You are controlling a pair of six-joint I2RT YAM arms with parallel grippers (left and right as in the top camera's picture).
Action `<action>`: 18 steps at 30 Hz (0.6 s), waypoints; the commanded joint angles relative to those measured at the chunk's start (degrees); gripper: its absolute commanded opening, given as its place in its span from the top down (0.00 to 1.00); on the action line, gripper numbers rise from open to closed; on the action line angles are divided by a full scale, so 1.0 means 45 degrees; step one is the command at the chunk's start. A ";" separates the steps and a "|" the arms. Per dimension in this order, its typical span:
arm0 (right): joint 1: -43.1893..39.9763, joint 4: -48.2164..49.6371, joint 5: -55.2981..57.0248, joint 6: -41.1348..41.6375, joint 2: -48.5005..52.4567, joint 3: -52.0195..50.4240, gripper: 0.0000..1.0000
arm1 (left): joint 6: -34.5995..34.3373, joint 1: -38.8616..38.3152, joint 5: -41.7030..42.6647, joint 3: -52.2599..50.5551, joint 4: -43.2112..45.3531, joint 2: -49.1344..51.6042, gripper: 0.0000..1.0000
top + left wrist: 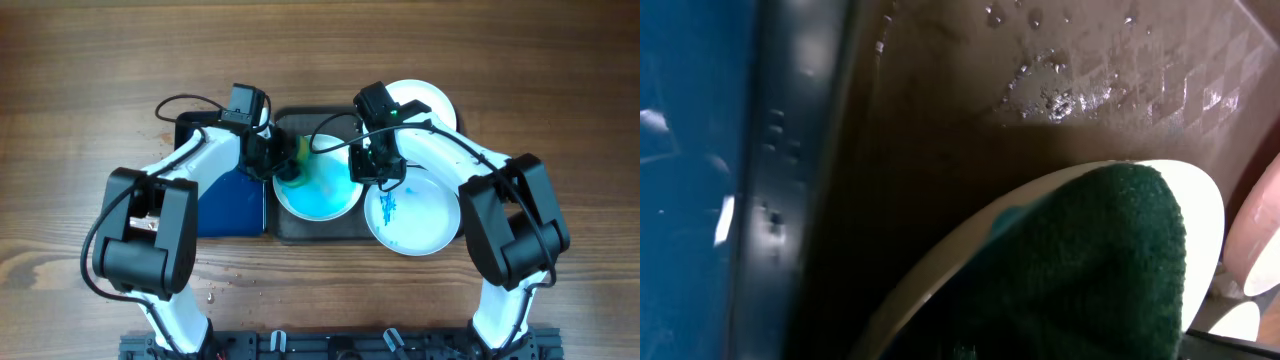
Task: Clean dirty plates on tray and stack at the side
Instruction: 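Scrub the left white plate with the sponge while right gripper holds rim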
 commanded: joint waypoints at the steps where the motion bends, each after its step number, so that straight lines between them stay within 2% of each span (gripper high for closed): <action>1: 0.0078 -0.0058 0.0311 -0.0155 0.0228 -0.0121 0.96 | 0.0549 0.0452 -0.1909 -0.0432 -0.0495 0.0719 0.96; 3: 0.0078 -0.0058 0.0311 -0.0151 0.0228 -0.0121 0.95 | 0.1350 0.0223 -0.1166 -0.0432 -0.0777 0.0719 0.96; 4: 0.0078 -0.0063 0.0306 -0.0155 0.0228 -0.0121 0.96 | 0.2278 -0.0121 -0.0325 -0.0432 -0.0670 0.0719 0.96; 7: 0.0078 -0.0126 0.0306 -0.0160 0.0228 -0.0121 0.96 | 0.3589 -0.0840 0.1073 -0.0432 0.0534 0.0719 0.96; 11: 0.0078 -0.0204 0.0311 -0.0257 0.0228 -0.0121 0.96 | 0.3551 -0.1783 0.3113 -0.0432 0.2953 0.0719 0.96; 14: 0.0078 -0.0209 0.0311 -0.0301 0.0228 -0.0121 0.96 | 0.3400 -0.2157 0.2982 -0.0432 0.3536 0.0719 0.96; 16: 0.0078 -0.0219 0.0306 -0.0306 0.0228 -0.0121 0.96 | 0.2283 -0.2016 0.1481 -0.0432 0.3424 0.0719 0.96; 18: 0.0078 -0.0248 0.0306 -0.0301 0.0228 -0.0121 0.96 | 0.1613 -0.1695 0.0928 -0.0432 0.3157 0.0719 0.96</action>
